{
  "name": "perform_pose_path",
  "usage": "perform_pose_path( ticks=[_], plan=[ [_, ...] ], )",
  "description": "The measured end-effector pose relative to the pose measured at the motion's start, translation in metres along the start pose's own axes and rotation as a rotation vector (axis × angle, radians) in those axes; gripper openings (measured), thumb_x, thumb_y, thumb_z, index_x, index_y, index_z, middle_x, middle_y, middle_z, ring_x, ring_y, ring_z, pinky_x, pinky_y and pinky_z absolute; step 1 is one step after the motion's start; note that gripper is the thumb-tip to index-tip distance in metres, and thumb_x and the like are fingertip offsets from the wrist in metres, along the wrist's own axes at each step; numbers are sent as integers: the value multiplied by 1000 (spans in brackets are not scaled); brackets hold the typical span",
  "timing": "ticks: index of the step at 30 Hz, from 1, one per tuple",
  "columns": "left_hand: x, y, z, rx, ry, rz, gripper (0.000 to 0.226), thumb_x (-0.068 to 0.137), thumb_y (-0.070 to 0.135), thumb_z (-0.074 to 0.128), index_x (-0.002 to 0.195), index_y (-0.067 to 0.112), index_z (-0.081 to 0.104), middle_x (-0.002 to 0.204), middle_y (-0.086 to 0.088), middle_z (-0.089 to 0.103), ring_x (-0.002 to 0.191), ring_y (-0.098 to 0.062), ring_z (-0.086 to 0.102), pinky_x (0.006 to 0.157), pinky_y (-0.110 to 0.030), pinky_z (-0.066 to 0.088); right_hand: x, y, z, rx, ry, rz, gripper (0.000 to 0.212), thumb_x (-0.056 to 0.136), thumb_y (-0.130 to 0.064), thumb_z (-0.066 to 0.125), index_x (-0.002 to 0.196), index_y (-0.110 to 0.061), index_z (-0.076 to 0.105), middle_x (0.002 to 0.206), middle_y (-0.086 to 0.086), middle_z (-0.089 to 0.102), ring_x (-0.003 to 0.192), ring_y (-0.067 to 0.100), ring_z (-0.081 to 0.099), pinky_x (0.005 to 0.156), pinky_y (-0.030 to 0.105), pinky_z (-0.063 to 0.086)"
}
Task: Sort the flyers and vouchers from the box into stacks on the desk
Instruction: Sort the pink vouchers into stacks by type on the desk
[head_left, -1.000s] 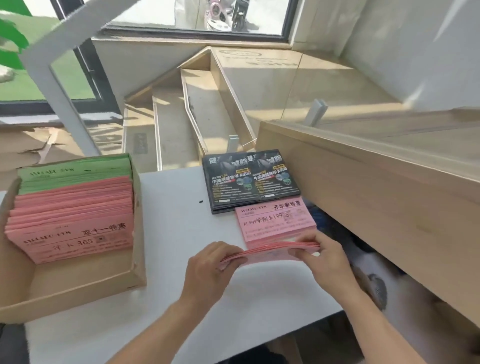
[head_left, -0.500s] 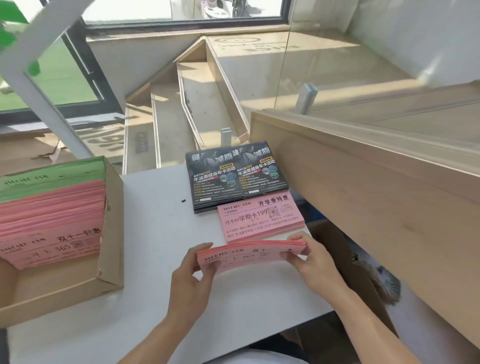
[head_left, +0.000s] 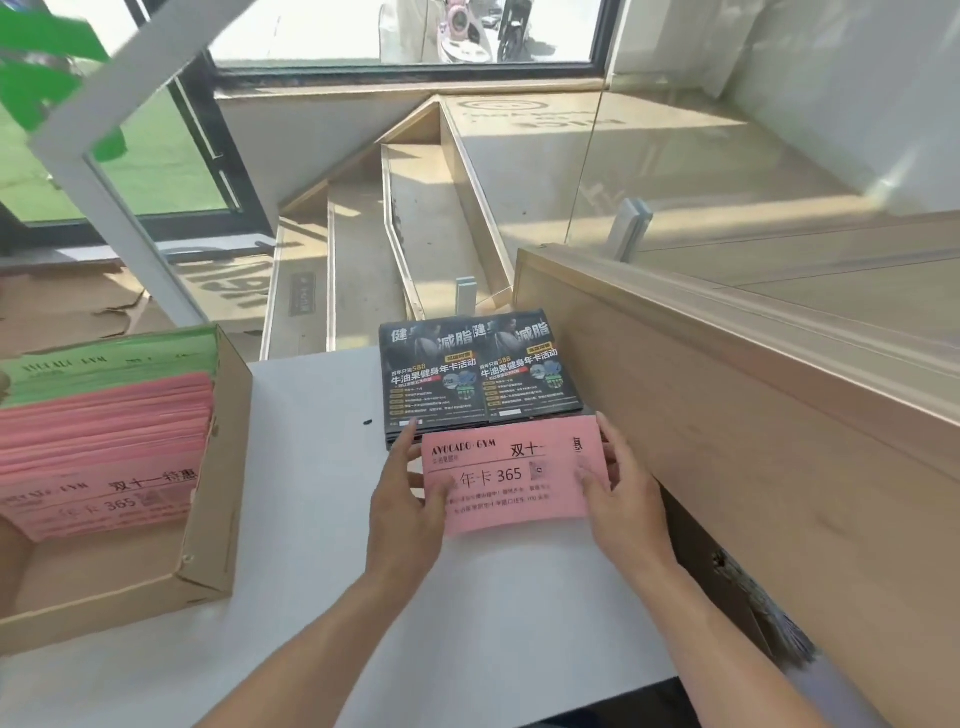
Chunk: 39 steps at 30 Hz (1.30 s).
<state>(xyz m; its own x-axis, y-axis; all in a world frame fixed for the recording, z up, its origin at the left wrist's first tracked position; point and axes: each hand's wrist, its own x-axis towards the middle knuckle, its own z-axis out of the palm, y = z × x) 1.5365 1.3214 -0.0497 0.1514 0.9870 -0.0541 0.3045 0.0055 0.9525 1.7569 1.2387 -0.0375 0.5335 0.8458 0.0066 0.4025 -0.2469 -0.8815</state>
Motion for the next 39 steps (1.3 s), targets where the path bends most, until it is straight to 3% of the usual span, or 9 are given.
perform_pose_path(
  ticks=[4, 7, 12, 17, 20, 28, 32, 36, 39],
  plan=[
    [21, -1, 13, 117, -28, -39, 79, 94, 6, 64, 152, 46, 27, 121, 18, 61, 92, -2, 63, 74, -22, 58, 27, 5, 12, -466, -4, -83, 64, 99, -17, 57, 155, -35, 29, 127, -9, 47, 97, 16, 57, 72, 31, 43],
    [27, -6, 19, 174, -14, -58, 80, 92, 8, 65, 152, 46, 26, 134, 9, 57, 107, -14, 62, 90, -40, 58, 33, 14, 22, -617, -26, -79, 56, 103, -20, 50, 154, -30, 30, 129, 0, 51, 95, 22, 61, 68, 32, 46],
    [27, -10, 19, 346, -12, -15, 85, 88, 16, 72, 154, 36, 23, 150, 8, 39, 132, -15, 48, 105, -39, 49, 32, 18, 26, -722, 37, -152, 61, 96, -19, 58, 153, -22, 36, 143, 4, 49, 124, 24, 50, 101, 41, 43],
    [3, -11, 26, 323, -163, -47, 100, 85, 19, 77, 158, 32, 9, 166, 16, -6, 151, -3, 12, 108, -16, 22, 28, -4, 25, -620, -313, 102, 81, 84, -58, 69, 151, -32, 32, 162, -3, 19, 147, 22, 18, 120, 46, 23],
    [-5, -11, 33, 299, -216, -35, 103, 86, 9, 71, 158, 35, 2, 165, 15, -18, 152, -3, 7, 103, -9, 22, 30, -10, 24, -672, -375, 96, 72, 82, -32, 76, 143, -33, 39, 156, -2, 24, 141, 21, 20, 115, 44, 29],
    [6, -2, 39, 277, -266, -93, 106, 80, -4, 57, 158, 41, 0, 165, 14, -17, 155, -12, 0, 121, -39, 29, 43, -11, 25, -732, -359, 39, 61, 83, -13, 66, 135, -34, 42, 144, -7, 35, 134, 22, 30, 111, 42, 35],
    [5, 2, 37, 232, -293, -119, 103, 80, 2, 61, 159, 35, 3, 166, 14, -14, 155, -7, -4, 124, -38, 23, 37, -15, 28, -804, -392, -3, 71, 81, -22, 70, 142, -34, 36, 156, 1, 21, 148, 26, 10, 124, 47, 11],
    [8, 11, 26, 90, -294, -190, 100, 81, 3, 65, 160, 30, 9, 168, 13, -5, 152, 0, 4, 115, -19, 20, 19, -29, 39, -739, -455, -43, 77, 84, -43, 72, 149, -30, 34, 156, -5, 23, 145, 18, 16, 119, 39, 20],
    [12, 16, 8, 38, -232, -210, 94, 82, 6, 66, 157, 38, 17, 167, 18, 6, 151, -8, 20, 116, -26, 28, 13, -32, 46, -787, -456, -52, 80, 83, -55, 70, 150, -30, 34, 152, -7, 29, 140, 17, 24, 115, 37, 25]
  ],
)
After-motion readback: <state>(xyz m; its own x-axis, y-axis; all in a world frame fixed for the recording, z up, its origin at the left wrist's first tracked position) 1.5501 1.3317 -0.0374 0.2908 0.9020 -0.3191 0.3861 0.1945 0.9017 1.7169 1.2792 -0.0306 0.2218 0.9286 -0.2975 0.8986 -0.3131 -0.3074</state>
